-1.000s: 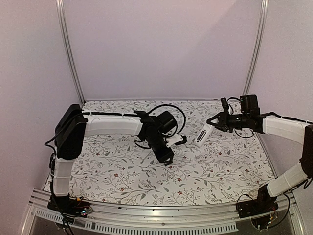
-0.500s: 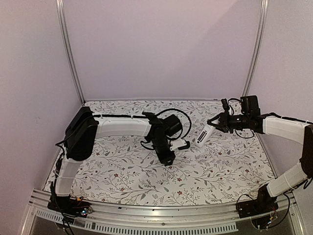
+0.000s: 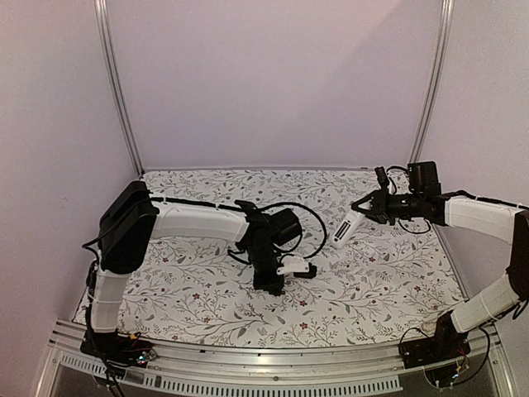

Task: Load the batteries into the remote control
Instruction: Move the battery to the center of the board.

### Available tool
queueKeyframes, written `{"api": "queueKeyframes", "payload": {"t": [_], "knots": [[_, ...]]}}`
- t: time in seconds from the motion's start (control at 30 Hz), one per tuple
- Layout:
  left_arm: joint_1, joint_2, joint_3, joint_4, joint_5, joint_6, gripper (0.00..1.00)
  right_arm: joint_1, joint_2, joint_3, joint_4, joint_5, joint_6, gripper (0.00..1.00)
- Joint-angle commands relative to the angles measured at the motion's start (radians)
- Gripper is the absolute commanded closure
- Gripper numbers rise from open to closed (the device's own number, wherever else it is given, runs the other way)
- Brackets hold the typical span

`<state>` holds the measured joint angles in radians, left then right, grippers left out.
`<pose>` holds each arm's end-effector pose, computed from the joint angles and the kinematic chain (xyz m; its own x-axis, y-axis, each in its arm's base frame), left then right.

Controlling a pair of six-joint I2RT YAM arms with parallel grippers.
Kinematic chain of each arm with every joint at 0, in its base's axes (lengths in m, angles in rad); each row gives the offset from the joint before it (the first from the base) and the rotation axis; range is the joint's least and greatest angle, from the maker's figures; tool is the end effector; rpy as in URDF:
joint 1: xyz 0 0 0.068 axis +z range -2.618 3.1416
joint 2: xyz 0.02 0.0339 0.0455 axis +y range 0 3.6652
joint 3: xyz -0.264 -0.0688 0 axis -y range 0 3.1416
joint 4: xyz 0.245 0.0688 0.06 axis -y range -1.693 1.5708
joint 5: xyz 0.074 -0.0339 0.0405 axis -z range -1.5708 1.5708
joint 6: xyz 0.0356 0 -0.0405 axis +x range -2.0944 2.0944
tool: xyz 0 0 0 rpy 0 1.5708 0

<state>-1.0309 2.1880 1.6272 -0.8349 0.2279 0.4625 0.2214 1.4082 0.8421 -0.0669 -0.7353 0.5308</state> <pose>0.2147 -0.3739 0.1423 -0.0712 0.9643 -0.2552 0.9918 0.0411 -0.1214 0.2847 0.0886 0.2339 -0.8473 0.1941 -0.4944 -0.3033 0.5873 0.7504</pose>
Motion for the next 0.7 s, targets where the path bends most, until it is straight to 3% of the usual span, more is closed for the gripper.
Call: {"api": "queueKeyframes", "payload": {"t": [0.0,0.2,0.27,0.53,0.67], "knots": [[-0.039,-0.061,-0.052,-0.034,-0.021,0.181,0.92,-0.005,-0.005,-0.014,0.013,-0.016,-0.003,1.00],[-0.039,-0.028,-0.027,-0.066,-0.112,0.291,0.92,-0.005,0.010,-0.014,0.028,-0.026,0.007,1.00],[-0.040,-0.017,-0.014,-0.074,-0.126,0.301,0.87,-0.005,0.012,-0.015,0.029,-0.027,0.010,1.00],[-0.055,-0.113,-0.011,-0.077,-0.106,0.239,0.31,-0.006,0.004,-0.017,0.027,-0.031,0.008,1.00],[-0.067,-0.251,-0.052,-0.001,-0.155,0.160,0.21,-0.005,0.006,-0.012,0.027,-0.030,0.006,1.00]]}}
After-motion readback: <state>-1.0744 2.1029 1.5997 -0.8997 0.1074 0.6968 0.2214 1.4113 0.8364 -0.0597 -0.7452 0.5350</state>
